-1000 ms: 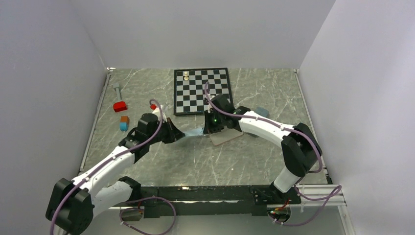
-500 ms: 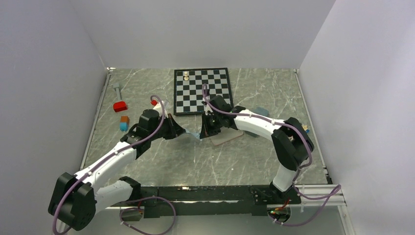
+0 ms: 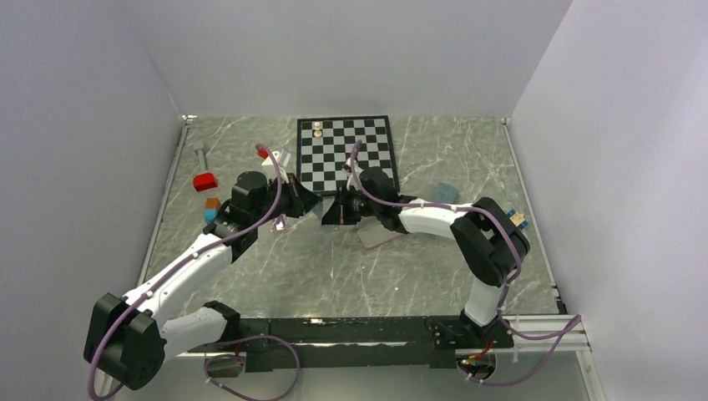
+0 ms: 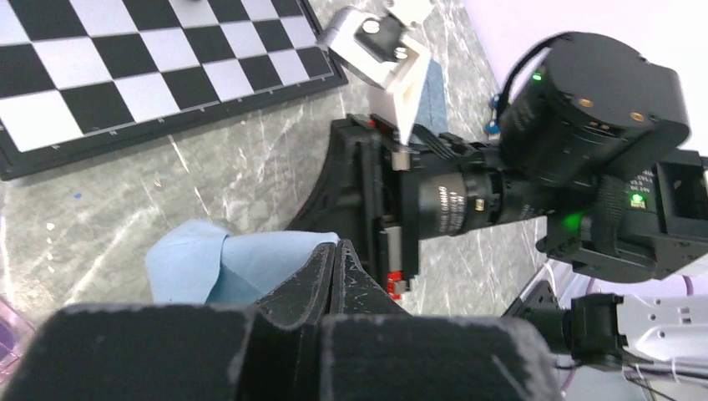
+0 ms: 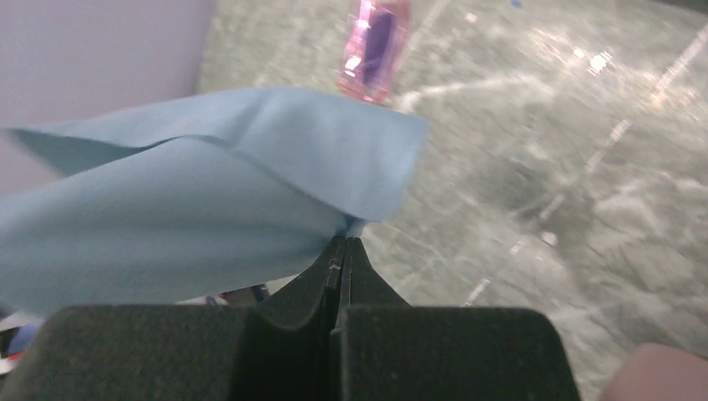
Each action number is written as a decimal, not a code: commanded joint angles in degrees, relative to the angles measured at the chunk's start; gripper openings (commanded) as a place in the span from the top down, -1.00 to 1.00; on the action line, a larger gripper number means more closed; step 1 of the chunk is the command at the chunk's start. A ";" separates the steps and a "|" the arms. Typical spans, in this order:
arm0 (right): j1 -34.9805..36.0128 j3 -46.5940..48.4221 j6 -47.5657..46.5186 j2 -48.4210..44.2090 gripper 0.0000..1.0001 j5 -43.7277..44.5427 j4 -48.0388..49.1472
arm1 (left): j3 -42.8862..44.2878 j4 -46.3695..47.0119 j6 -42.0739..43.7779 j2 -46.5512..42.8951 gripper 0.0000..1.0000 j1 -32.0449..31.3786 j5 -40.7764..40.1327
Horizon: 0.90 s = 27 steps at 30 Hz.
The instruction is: Organize the sunglasses
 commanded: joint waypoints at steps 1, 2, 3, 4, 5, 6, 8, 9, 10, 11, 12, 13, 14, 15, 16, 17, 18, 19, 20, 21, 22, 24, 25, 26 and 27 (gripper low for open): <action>-0.50 -0.88 4.03 -6.12 1.00 -7.97 14.83 | 1.85 4.28 0.83 -3.21 1.00 0.13 -5.52; -0.67 -1.53 4.36 -6.83 1.00 -9.27 15.82 | 1.61 3.97 0.91 -3.62 1.00 0.11 -7.33; -0.96 -2.50 4.56 -7.80 1.00 -10.03 17.11 | 1.42 3.42 1.00 -4.13 1.00 0.16 -10.00; -1.33 -3.64 4.37 -8.72 1.00 -11.00 18.62 | 1.39 2.68 1.00 -4.48 1.00 0.16 -12.23; -1.76 -4.90 4.27 -9.72 1.00 -11.63 20.61 | 1.46 1.90 1.16 -4.98 1.00 0.22 -14.36; -2.20 -6.14 4.44 -10.49 1.00 -11.51 22.14 | 1.66 1.15 1.27 -5.60 1.00 0.28 -15.89; -2.67 -6.63 4.71 -9.57 1.00 -10.79 21.25 | 1.95 1.27 2.17 -6.90 1.00 0.33 -16.56; -2.62 -5.53 4.42 -8.19 1.00 -10.21 18.49 | 2.06 2.10 2.60 -7.35 1.00 0.38 -16.31; -2.47 -4.45 4.41 -6.50 1.00 -10.21 16.32 | 2.21 2.89 3.00 -7.56 1.00 0.36 -15.78; -2.34 -4.10 5.60 -4.79 1.00 -11.02 17.08 | 2.49 3.44 3.42 -7.32 1.00 0.34 -15.11; -2.21 -4.38 7.68 -3.31 1.00 -12.94 20.12 | 2.86 3.52 3.53 -6.79 1.00 0.38 -14.51; -2.20 -4.84 10.34 -2.01 1.00 -15.00 24.46 | 3.36 3.46 3.58 -5.96 1.00 0.38 -13.89; -2.17 -5.02 12.06 -1.15 1.00 -16.52 27.43 | 3.86 3.15 3.35 -4.95 1.00 0.40 -13.31; -2.17 -4.79 12.66 -0.80 1.00 -17.20 28.48 | 4.41 2.75 3.29 -3.93 1.00 0.34 -13.00; -2.19 -4.05 11.49 -1.00 1.00 -17.38 26.80 | 4.75 2.42 3.12 -3.01 1.00 0.44 -12.89; -2.16 -3.54 9.68 -1.64 1.00 -16.94 24.08 | 4.95 2.21 3.07 -2.38 1.00 0.42 -13.14; -2.17 -3.07 7.23 -2.78 1.00 -15.86 20.50 | 4.91 2.25 3.13 -1.90 1.00 0.42 -13.31; -2.21 -2.45 4.53 -4.38 1.00 -14.20 16.26 | 4.79 2.11 3.05 -1.77 1.00 0.46 -13.77; -2.25 -1.64 1.95 -5.51 1.00 -12.25 11.52 | 4.55 1.89 2.95 -1.83 1.00 0.45 -14.41; -2.26 -0.58 -0.73 -6.59 1.00 -9.59 5.91 | 4.26 1.44 2.85 -1.96 1.00 0.43 -15.27; -2.26 0.39 -3.01 -7.34 1.00 -6.78 1.23 | 3.97 0.62 2.57 -2.15 1.00 0.47 -16.45; -2.33 2.44 -6.15 -8.08 1.00 -1.71 -8.48 | 3.01 -0.72 2.02 -2.99 1.00 0.48 -17.41; -2.39 3.25 -7.03 -8.19 1.00 0.05 -12.20 | 2.20 -0.99 1.49 -3.49 1.00 0.55 -17.43; -2.47 4.09 -7.40 -8.10 1.00 1.10 -16.07 | 1.12 -1.22 0.81 -4.07 1.00 0.53 -17.43; -2.58 5.00 -7.33 -7.93 1.00 1.35 -19.57 | 0.09 -1.64 0.10 -4.55 1.00 0.53 -17.43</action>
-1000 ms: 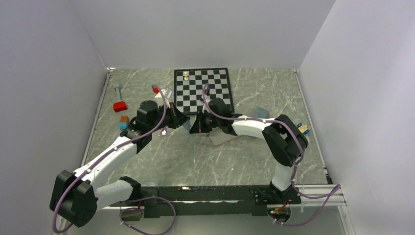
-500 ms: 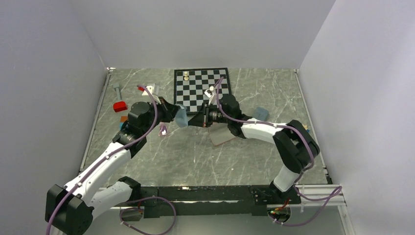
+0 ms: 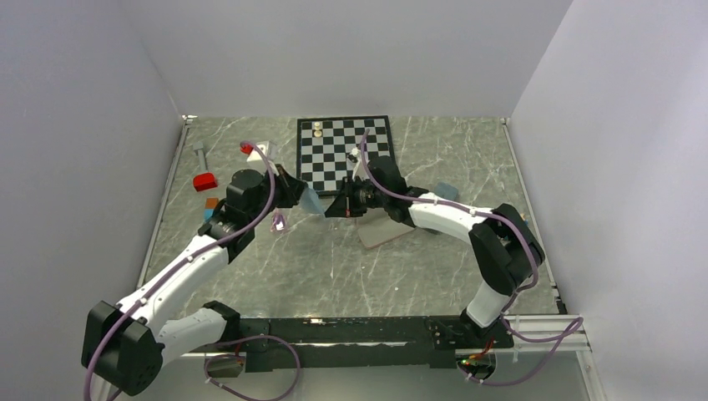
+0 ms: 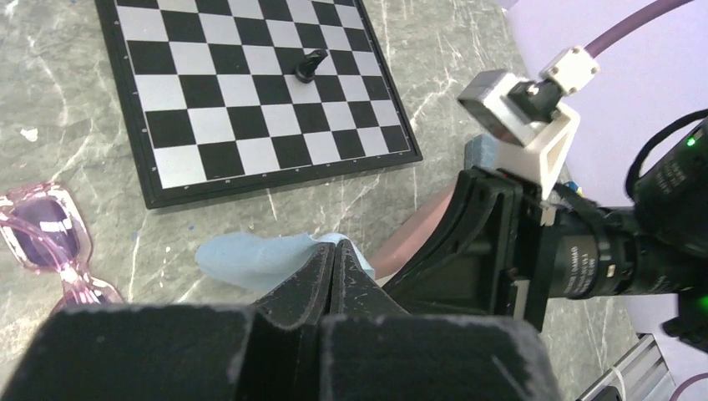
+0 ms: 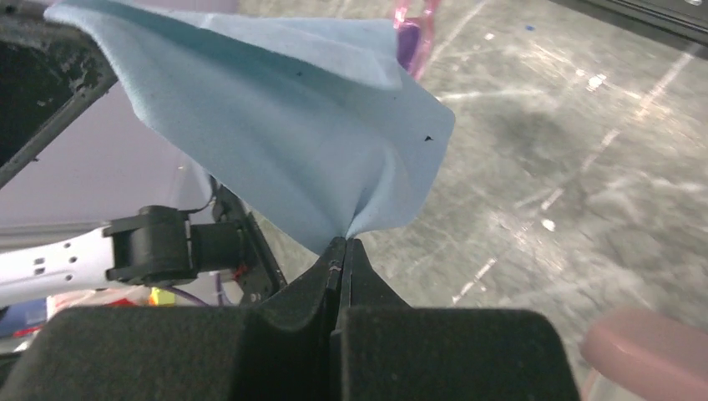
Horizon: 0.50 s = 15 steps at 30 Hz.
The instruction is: Organize the sunglasses
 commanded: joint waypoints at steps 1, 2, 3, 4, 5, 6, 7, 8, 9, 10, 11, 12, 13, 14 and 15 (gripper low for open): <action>-0.24 5.16 -5.96 -2.07 1.00 6.23 -20.60 | -3.01 -1.20 -2.80 -3.16 1.00 0.22 -3.27; -0.25 6.01 -6.64 -1.91 1.00 5.57 -24.45 | -4.25 -1.58 -3.69 -3.62 1.00 0.15 -4.08; -0.25 6.67 -7.08 -2.01 1.00 5.65 -26.90 | -5.50 -1.67 -4.52 -4.07 1.00 0.14 -4.15; -0.27 7.38 -7.56 -2.29 1.00 6.22 -29.41 | -7.28 -1.61 -5.24 -4.45 1.00 0.13 -3.59; -0.25 8.06 -8.32 -2.59 1.00 7.39 -31.82 | -8.50 -1.53 -5.85 -4.74 1.00 0.10 -2.86; -0.25 8.86 -9.05 -2.93 1.00 8.84 -34.27 | -9.41 -1.81 -6.36 -5.01 1.00 -0.01 -2.61; -0.29 9.57 -9.69 -3.20 1.00 10.58 -36.42 | -10.30 -2.51 -7.00 -5.32 1.00 -0.18 -2.18; -0.25 10.03 -10.01 -3.68 1.00 11.80 -38.07 | -11.22 -2.98 -7.46 -5.90 1.00 -0.52 -1.57; -0.25 10.35 -10.43 -4.14 1.00 12.95 -39.39 | -12.06 -4.38 -8.07 -6.54 1.00 -0.91 -1.70; -0.25 10.43 -10.61 -4.76 1.00 13.91 -40.12 | -12.80 -5.55 -9.02 -7.31 1.00 -1.36 -1.85; -0.25 10.26 -10.57 -5.45 1.00 14.26 -40.37 | -13.34 -6.34 -9.53 -8.09 1.00 -1.84 -1.87; -0.20 9.82 -10.37 -6.09 1.00 14.27 -40.35 | -13.58 -7.45 -9.64 -8.93 1.00 -2.21 -1.87; -0.12 9.40 -10.07 -6.68 1.00 13.18 -40.14 | -13.56 -8.54 -9.66 -9.81 1.00 -2.54 -1.82; -0.15 8.99 -9.43 -7.06 1.00 11.72 -39.65 | -13.52 -9.49 -9.53 -10.83 1.00 -2.85 -1.86; -0.16 8.68 -8.87 -7.38 1.00 9.92 -39.23 | -13.44 -10.43 -9.28 -11.77 1.00 -3.26 -1.87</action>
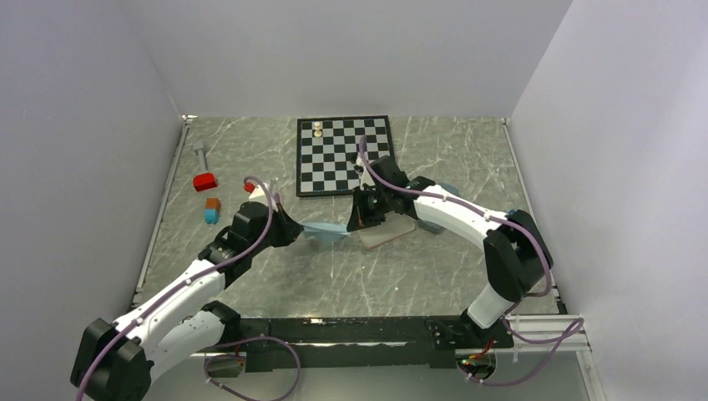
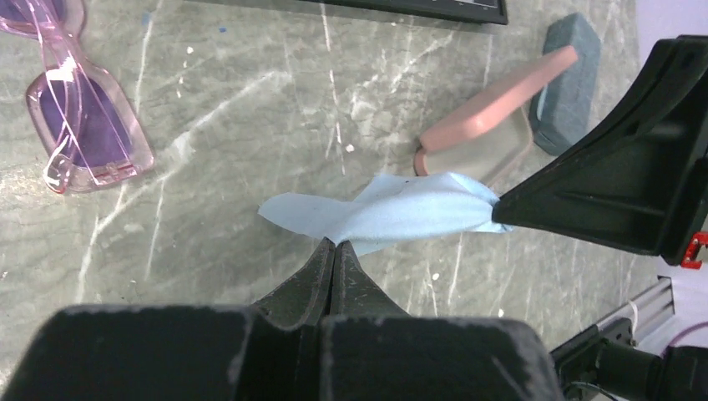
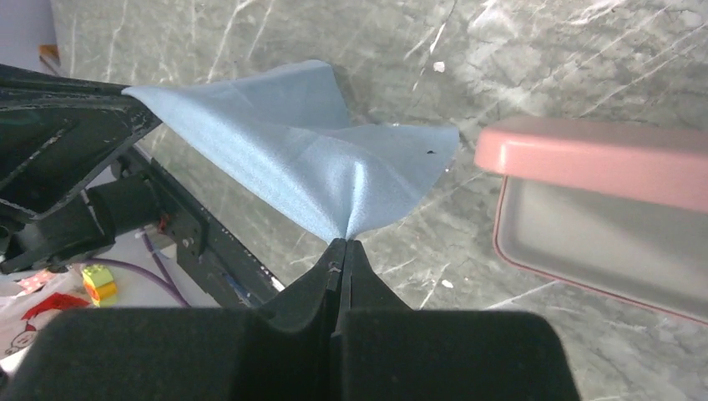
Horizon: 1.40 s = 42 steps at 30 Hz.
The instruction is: Organize the sunglasses
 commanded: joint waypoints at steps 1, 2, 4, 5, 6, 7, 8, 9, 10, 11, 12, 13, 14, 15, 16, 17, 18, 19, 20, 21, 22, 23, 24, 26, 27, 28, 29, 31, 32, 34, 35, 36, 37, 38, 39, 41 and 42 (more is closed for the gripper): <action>0.09 0.59 0.61 -4.52 1.00 -2.61 -3.19 | 0.91 -3.56 -1.39 -5.24 1.00 -1.50 -0.36; 0.35 0.37 0.97 -4.72 1.00 -4.27 -2.65 | 1.09 -4.21 -1.17 -6.01 1.00 -1.93 0.38; 1.12 0.60 1.06 -4.87 1.00 -6.83 -3.26 | 1.58 -5.80 -0.93 -6.86 1.00 -2.56 3.48; 1.48 0.88 0.78 -5.09 1.00 -7.63 -4.17 | 1.85 -6.84 -1.01 -7.21 1.00 -2.86 4.70; 1.63 1.24 0.56 -5.34 1.00 -8.41 -5.06 | 2.01 -7.76 -1.37 -7.70 1.00 -3.05 5.69; 1.74 1.44 0.41 -5.70 1.00 -9.39 -6.08 | 2.03 -8.76 -1.90 -8.50 1.00 -3.31 6.48; 1.75 1.48 0.27 -6.07 1.00 -10.23 -7.19 | 1.79 -9.29 -2.53 -9.42 1.00 -3.50 7.31; 1.82 1.43 0.26 -6.54 1.00 -10.82 -8.05 | 1.39 -9.93 -3.17 -10.60 1.00 -3.67 8.13; 1.76 1.07 0.16 -7.28 1.00 -11.39 -8.59 | 0.95 -10.47 -3.63 -11.88 1.00 -4.01 8.31; 1.71 0.59 -0.10 -7.71 1.00 -11.82 -8.86 | 0.52 -11.10 -3.98 -13.18 1.00 -4.29 7.76; 1.76 0.04 -0.02 -7.87 1.00 -12.02 -9.27 | 0.12 -12.30 -4.17 -14.91 1.00 -4.43 7.16; 1.77 -0.53 0.37 -7.76 1.00 -12.54 -9.44 | -0.43 -12.88 -4.20 -15.91 1.00 -4.45 7.07; 1.80 -1.39 0.99 -7.71 1.00 -13.64 -8.60 | -0.84 -13.24 -4.35 -16.60 1.00 -4.44 7.09; 1.88 -2.53 1.93 -7.75 1.00 -15.19 -6.82 | -1.39 -13.03 -4.64 -17.08 1.00 -4.44 7.32; 1.93 -3.55 2.95 -7.60 1.00 -16.28 -4.92 | -2.11 -12.10 -4.90 -17.30 1.00 -4.38 7.57; 1.95 -3.98 3.69 -7.18 1.00 -17.00 -3.35 | -2.85 -11.30 -5.35 -17.08 1.00 -4.44 7.54; 1.92 -3.73 3.73 -6.52 1.00 -16.82 -2.86 | -3.41 -10.38 -5.82 -16.52 1.00 -4.41 7.57; 1.97 -3.18 3.50 -5.69 1.00 -15.95 -2.93 | -3.64 -9.47 -6.03 -15.78 1.00 -4.42 7.58; 1.88 -2.54 3.21 -4.74 1.00 -14.72 -2.97 | -3.93 -8.36 -6.04 -14.91 1.00 -4.42 6.84; 1.61 -1.76 2.86 -3.66 1.00 -12.82 -3.44 | -4.20 -7.51 -6.18 -14.06 1.00 -4.44 5.59; 1.26 -0.78 2.51 -2.41 1.00 -11.27 -3.94 | -4.34 -6.64 -6.36 -13.26 1.00 -4.22 4.21; 0.75 0.27 2.08 -0.97 1.00 -10.37 -4.13 | -4.57 -5.23 -6.28 -12.43 1.00 -4.08 3.21; 0.32 1.07 1.99 0.25 1.00 -9.63 -3.93 | -4.70 -3.66 -6.11 -11.41 1.00 -3.61 2.59; -0.15 2.58 2.04 2.38 1.00 -7.67 -2.61 | -4.24 -0.56 -4.97 -8.47 1.00 -2.48 1.99; -0.30 3.80 1.91 3.29 1.00 -6.35 -2.16 | -3.74 0.95 -4.59 -6.32 1.00 -1.83 2.02; -0.54 4.81 1.66 4.28 1.00 -4.98 -1.88 | -3.43 2.79 -4.37 -3.97 1.00 -0.88 2.83; -0.93 5.85 1.32 5.24 1.00 -3.73 -1.65 | -3.15 4.91 -4.15 -1.42 1.00 0.33 4.14; -1.74 7.77 0.87 7.69 1.00 -1.20 -1.88 | -2.14 8.29 -3.95 3.81 1.00 2.88 7.44; -2.18 8.53 0.53 8.80 1.00 -0.23 -2.18 | -1.51 9.62 -3.55 6.29 1.00 3.96 9.07; -3.25 9.99 0.03 10.84 1.00 0.91 -3.21 | 0.02 11.13 -2.71 9.98 1.00 5.10 9.48; -3.74 10.23 0.04 11.41 1.00 0.95 -3.16 | 0.88 11.29 -2.21 11.99 1.00 5.39 9.15; -4.14 10.15 0.12 11.79 1.00 0.42 -2.39 | 1.81 11.32 -1.48 13.26 1.00 5.62 8.68; -4.41 9.98 0.16 12.07 1.00 -0.14 -1.85 | 2.64 11.30 -1.02 14.41 1.00 5.81 8.45; -4.52 10.04 0.05 12.44 1.00 -0.34 -1.68 | 3.50 11.30 -0.29 15.48 1.00 5.91 8.34; -4.61 10.29 -0.19 12.81 1.00 -0.21 -1.85 | 4.49 11.37 0.30 16.49 1.00 5.97 8.44; -4.75 10.56 -0.35 13.58 1.00 0.86 -2.11 | 5.67 11.72 0.97 18.75 1.00 6.11 9.30; -4.85 10.55 -0.36 13.84 1.00 1.53 -1.97 | 6.32 11.94 1.10 19.86 1.00 6.10 9.67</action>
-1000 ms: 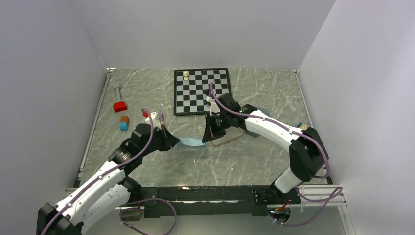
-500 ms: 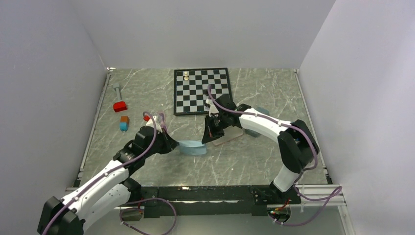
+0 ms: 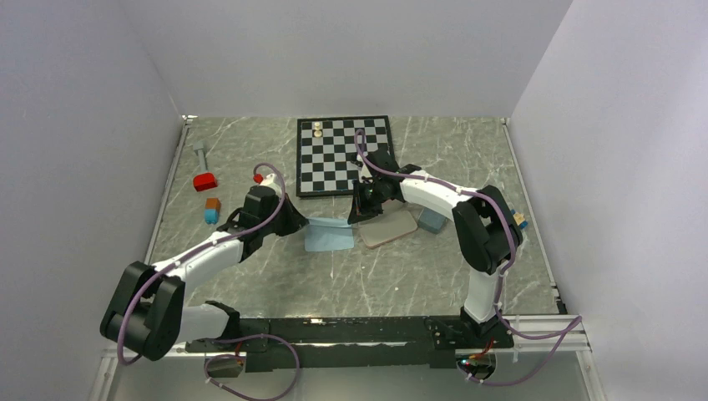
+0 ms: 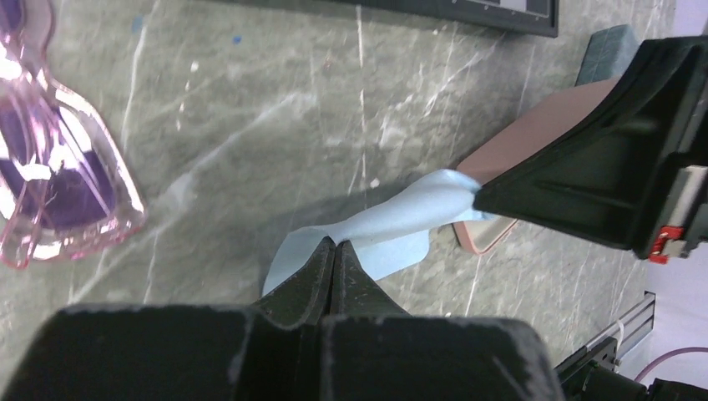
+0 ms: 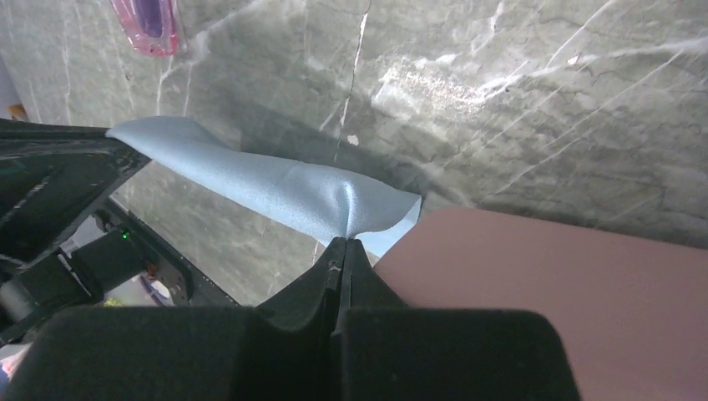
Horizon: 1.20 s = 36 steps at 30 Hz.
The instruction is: Organize the sunglasses
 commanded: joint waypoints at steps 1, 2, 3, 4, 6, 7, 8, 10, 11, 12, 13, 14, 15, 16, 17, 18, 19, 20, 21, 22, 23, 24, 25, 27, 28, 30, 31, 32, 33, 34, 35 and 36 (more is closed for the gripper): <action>-0.64 2.04 -0.83 1.00 1.00 3.57 0.62 | 4.78 4.37 3.18 3.89 1.00 0.59 1.98; -0.66 1.96 -0.82 0.94 1.00 3.88 0.98 | 5.45 4.34 3.37 4.90 1.00 0.59 2.08; -0.68 1.99 -0.96 0.93 1.00 3.98 1.15 | 6.06 3.53 3.65 5.75 1.00 0.67 1.87; -0.69 2.21 -1.05 1.07 1.00 4.07 0.87 | 6.58 2.77 3.97 6.41 1.00 0.68 1.66; -0.73 2.27 -1.28 1.29 1.00 3.77 0.44 | 6.93 1.70 4.32 6.83 1.00 0.68 1.35; -0.69 2.05 -1.14 1.25 1.00 3.33 0.53 | 6.79 1.44 4.44 6.71 1.00 0.68 1.23; -0.69 1.77 -1.01 1.24 1.00 2.90 0.69 | 6.69 1.00 4.51 6.47 1.00 0.68 0.93; -0.65 1.17 -0.23 1.02 1.00 2.77 0.65 | 6.59 -0.30 4.83 6.00 1.00 0.68 0.04; -0.50 0.82 0.36 0.80 1.00 3.20 0.71 | 6.55 -0.82 5.16 5.76 1.00 0.68 -0.04; -0.24 0.33 0.90 0.39 1.00 3.68 0.87 | 6.55 -1.28 5.69 5.69 1.00 0.68 0.14; -0.05 -0.25 1.77 0.02 1.00 4.17 1.09 | 6.80 -2.01 6.33 5.76 1.00 0.68 0.44; 0.07 -0.87 2.27 -0.31 1.00 4.41 1.35 | 7.04 -2.78 6.70 5.96 1.00 0.68 0.69; 0.09 -1.64 3.24 -0.69 1.00 4.74 1.53 | 7.11 -3.01 7.12 6.19 1.00 0.68 1.14; 0.22 -2.20 3.98 -0.99 1.00 5.12 1.79 | 7.16 -3.09 7.35 6.40 1.00 0.68 1.69; 0.52 -2.86 4.58 -1.28 1.00 5.23 2.21 | 7.23 -3.09 7.51 6.65 1.00 0.68 2.17; 0.81 -3.20 5.11 -1.42 1.00 5.29 2.50 | 7.37 -3.84 7.72 6.91 1.00 0.68 2.19; 1.25 -3.46 5.56 -1.38 1.00 5.37 2.69 | 7.54 -4.76 7.95 7.12 1.00 0.68 2.06; 1.85 -3.50 5.86 -1.31 1.00 5.78 2.63 | 7.66 -5.27 8.07 7.34 1.00 0.68 1.79; 2.32 -3.51 6.13 -1.15 1.00 6.37 2.45 | 7.76 -5.57 8.16 7.43 1.00 0.68 1.64; 2.64 -3.55 6.50 -1.13 1.00 6.96 2.36 | 7.82 -5.52 8.30 7.50 1.00 0.68 1.85; 2.79 -3.75 6.96 -1.28 1.00 7.70 2.51 | 7.97 -5.67 8.39 7.66 1.00 0.68 2.18; 2.82 -4.10 7.56 -1.60 1.00 8.38 2.79 | 8.15 -5.78 8.46 7.89 1.00 0.68 2.63; 2.83 -4.45 7.95 -1.77 1.00 9.09 2.91 | 8.25 -5.88 8.45 8.14 1.00 0.68 3.17; 2.91 -4.51 8.02 -1.86 1.00 9.89 2.22 | 8.30 -6.17 8.53 8.53 1.00 0.68 3.75; 3.06 -4.36 7.89 -1.69 1.00 10.11 1.70 | 8.30 -6.36 8.69 8.74 1.00 0.68 3.82; 3.37 -4.49 7.95 -1.25 1.00 9.83 1.12 | 8.36 -7.13 8.99 9.01 1.00 0.68 3.82; 3.54 -4.74 8.09 -1.27 1.00 9.75 1.15 | 8.43 -7.49 9.21 9.14 1.00 0.68 3.89; 3.65 -5.00 8.21 -1.21 1.00 9.71 1.16 | 8.47 -8.04 9.35 9.21 1.00 0.68 4.01; 3.69 -5.27 8.28 -1.26 0.99 9.71 1.09 | 8.48 -8.20 9.48 9.27 1.00 0.68 4.18; 3.70 -5.58 8.32 -1.32 0.99 9.88 1.08 | 8.48 -8.38 9.60 9.28 1.00 0.68 4.51; 3.71 -5.69 8.39 -1.33 0.99 9.96 1.09 | 8.41 -8.57 9.59 9.29 1.00 0.68 4.70; 3.73 -5.70 8.34 -1.33 0.98 9.99 0.94 | 8.35 -8.75 9.69 9.38 1.00 0.68 4.93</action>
